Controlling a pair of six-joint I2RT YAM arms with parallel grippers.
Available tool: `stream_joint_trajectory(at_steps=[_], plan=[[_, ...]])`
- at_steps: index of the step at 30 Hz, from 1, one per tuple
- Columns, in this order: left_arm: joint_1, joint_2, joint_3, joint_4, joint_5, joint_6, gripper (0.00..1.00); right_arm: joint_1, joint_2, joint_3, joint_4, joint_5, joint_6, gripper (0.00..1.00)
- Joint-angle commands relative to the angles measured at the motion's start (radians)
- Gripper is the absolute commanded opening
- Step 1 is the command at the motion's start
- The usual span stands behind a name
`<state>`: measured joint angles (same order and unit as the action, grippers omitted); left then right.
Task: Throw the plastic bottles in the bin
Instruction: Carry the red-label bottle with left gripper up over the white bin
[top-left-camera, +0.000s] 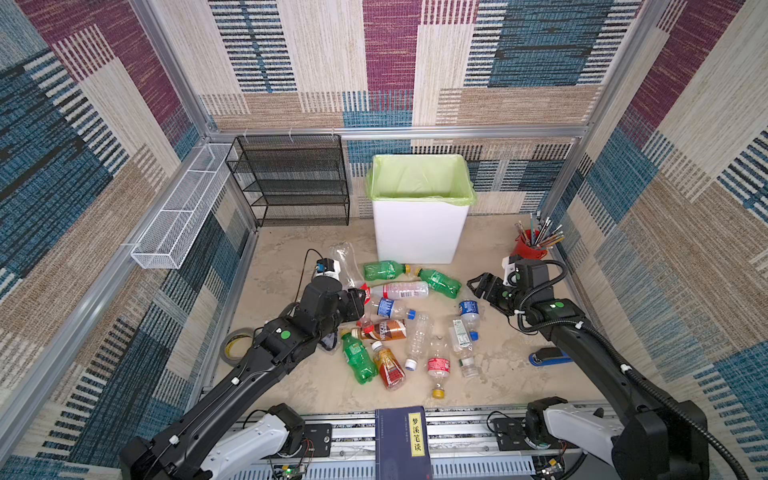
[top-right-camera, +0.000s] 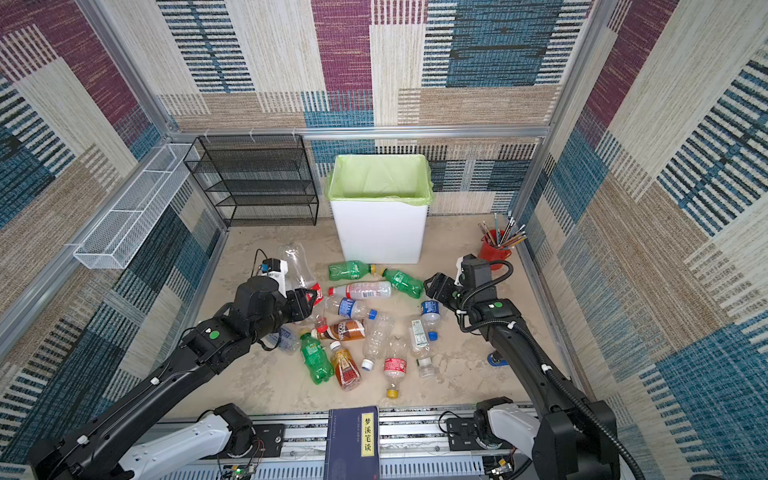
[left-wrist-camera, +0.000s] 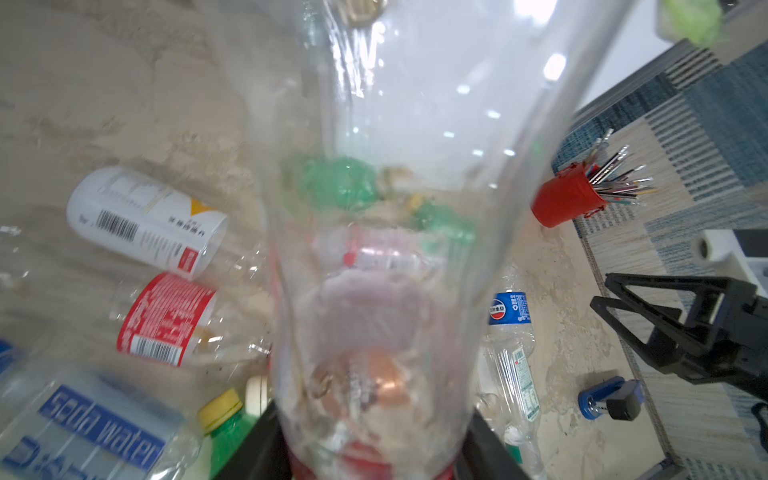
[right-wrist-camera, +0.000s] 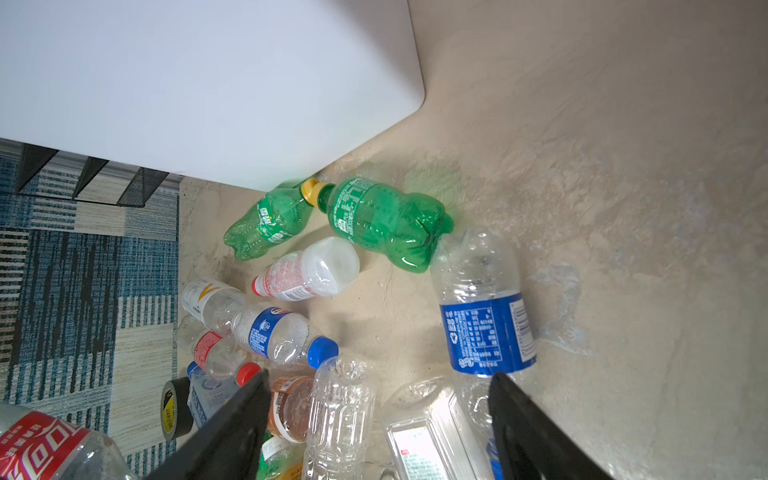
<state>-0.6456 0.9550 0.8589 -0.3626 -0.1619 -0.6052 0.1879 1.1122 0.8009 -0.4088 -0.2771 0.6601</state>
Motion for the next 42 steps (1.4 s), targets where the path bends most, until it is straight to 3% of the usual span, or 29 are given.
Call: stream_joint_trajectory(at_steps=[1, 5, 9, 13, 16, 20, 22, 23, 24, 26, 29, 36, 42], plan=[[-0.028, -0.021, -0.081, 0.340, -0.048, 0.163, 0.52, -0.001, -0.012, -0.003, 0.016, 0.003, -0.008, 0.83], [-0.046, 0.010, -0.127, 0.576, -0.029, 0.283, 0.53, -0.001, -0.017, -0.009, 0.013, 0.005, -0.008, 0.83], [-0.047, 0.095, -0.078, 0.752, 0.010, 0.365, 0.54, 0.000, -0.018, -0.002, 0.007, 0.009, -0.010, 0.83], [-0.032, 0.279, 0.184, 0.804, 0.087, 0.441, 0.59, -0.001, -0.013, 0.020, -0.003, 0.013, -0.012, 0.83], [0.026, 0.526, 0.599, 0.790, 0.170, 0.411, 0.64, -0.001, -0.006, 0.039, -0.007, 0.013, -0.017, 0.83], [0.071, 0.937, 1.407, 0.555, 0.179, 0.388, 0.83, -0.001, -0.001, 0.063, -0.026, 0.011, -0.028, 0.84], [0.074, 1.183, 1.931, 0.413, 0.170, 0.391, 0.93, -0.001, -0.014, 0.066, -0.042, 0.017, -0.026, 0.84], [0.076, 1.295, 2.146, 0.398, 0.151, 0.379, 1.00, -0.001, -0.025, 0.065, -0.047, 0.021, -0.022, 0.84], [0.087, 1.366, 2.291, 0.409, 0.136, 0.342, 1.00, -0.001, -0.034, 0.058, -0.048, 0.021, -0.017, 0.85], [0.110, 1.296, 2.216, 0.408, 0.162, 0.298, 0.99, -0.001, -0.047, 0.048, -0.051, 0.018, -0.010, 0.85], [0.091, 1.017, 1.680, 0.766, 0.206, 0.341, 0.99, -0.001, -0.044, 0.039, -0.053, 0.015, -0.014, 0.86], [0.080, 0.834, 1.541, 0.781, 0.322, 0.389, 0.96, -0.002, 0.004, 0.059, -0.038, 0.000, -0.032, 0.86], [0.078, 0.574, 1.093, 0.823, 0.264, 0.356, 0.91, -0.004, 0.030, 0.064, -0.028, -0.017, -0.039, 0.86]])
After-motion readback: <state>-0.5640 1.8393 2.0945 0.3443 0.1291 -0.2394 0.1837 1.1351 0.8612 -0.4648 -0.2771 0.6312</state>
